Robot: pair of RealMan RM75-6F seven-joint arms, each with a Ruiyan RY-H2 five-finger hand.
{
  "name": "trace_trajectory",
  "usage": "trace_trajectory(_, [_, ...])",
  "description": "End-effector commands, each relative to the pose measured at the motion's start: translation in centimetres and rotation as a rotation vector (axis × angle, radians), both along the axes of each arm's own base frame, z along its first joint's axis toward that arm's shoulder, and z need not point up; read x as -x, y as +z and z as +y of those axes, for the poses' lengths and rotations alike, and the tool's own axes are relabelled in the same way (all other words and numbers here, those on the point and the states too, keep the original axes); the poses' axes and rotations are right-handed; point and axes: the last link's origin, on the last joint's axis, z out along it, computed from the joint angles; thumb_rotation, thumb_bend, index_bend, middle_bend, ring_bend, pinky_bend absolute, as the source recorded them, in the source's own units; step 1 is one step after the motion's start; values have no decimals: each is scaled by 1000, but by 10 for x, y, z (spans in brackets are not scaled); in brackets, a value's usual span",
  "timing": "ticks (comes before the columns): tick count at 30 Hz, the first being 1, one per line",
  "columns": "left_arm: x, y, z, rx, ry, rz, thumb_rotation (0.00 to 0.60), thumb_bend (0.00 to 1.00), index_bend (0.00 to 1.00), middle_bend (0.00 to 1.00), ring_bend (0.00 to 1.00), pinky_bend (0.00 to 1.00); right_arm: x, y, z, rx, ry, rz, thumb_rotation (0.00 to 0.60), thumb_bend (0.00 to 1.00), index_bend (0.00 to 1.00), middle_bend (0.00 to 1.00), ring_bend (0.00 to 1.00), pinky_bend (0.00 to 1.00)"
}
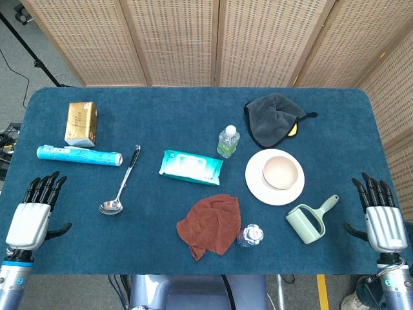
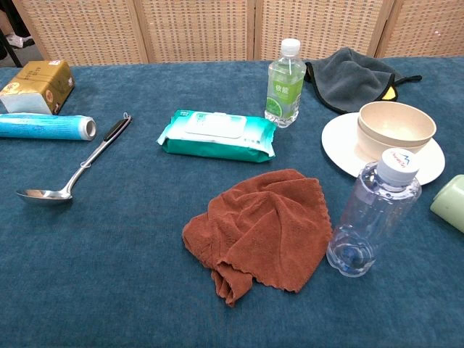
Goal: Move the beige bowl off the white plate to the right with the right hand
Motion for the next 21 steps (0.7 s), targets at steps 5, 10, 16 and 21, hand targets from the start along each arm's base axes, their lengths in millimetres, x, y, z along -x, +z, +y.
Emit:
trace_trajectory(5, [0,5,-3,0,4,-13,600,108,0,0,0,0,-1,1,0,-1,11,-6,600,0,67,0,0,0])
trace_trajectory(10, [-2,11,-4,-15,-4,-29,600,109,0,0,0,0,-5,-1,-12,-46,48,-7,600,0,133,0,0,0])
trace_trajectory(16, [-3,16,-4,-28,-12,-50,600,114,0,0,0,0,-20,-16,-47,-154,100,-8,600,0,423,0,0,0])
trace_trajectory(21, [-3,17,-4,-26,-8,-60,600,114,0,0,0,0,-34,-32,-76,-222,113,39,600,132,449,0,0,0])
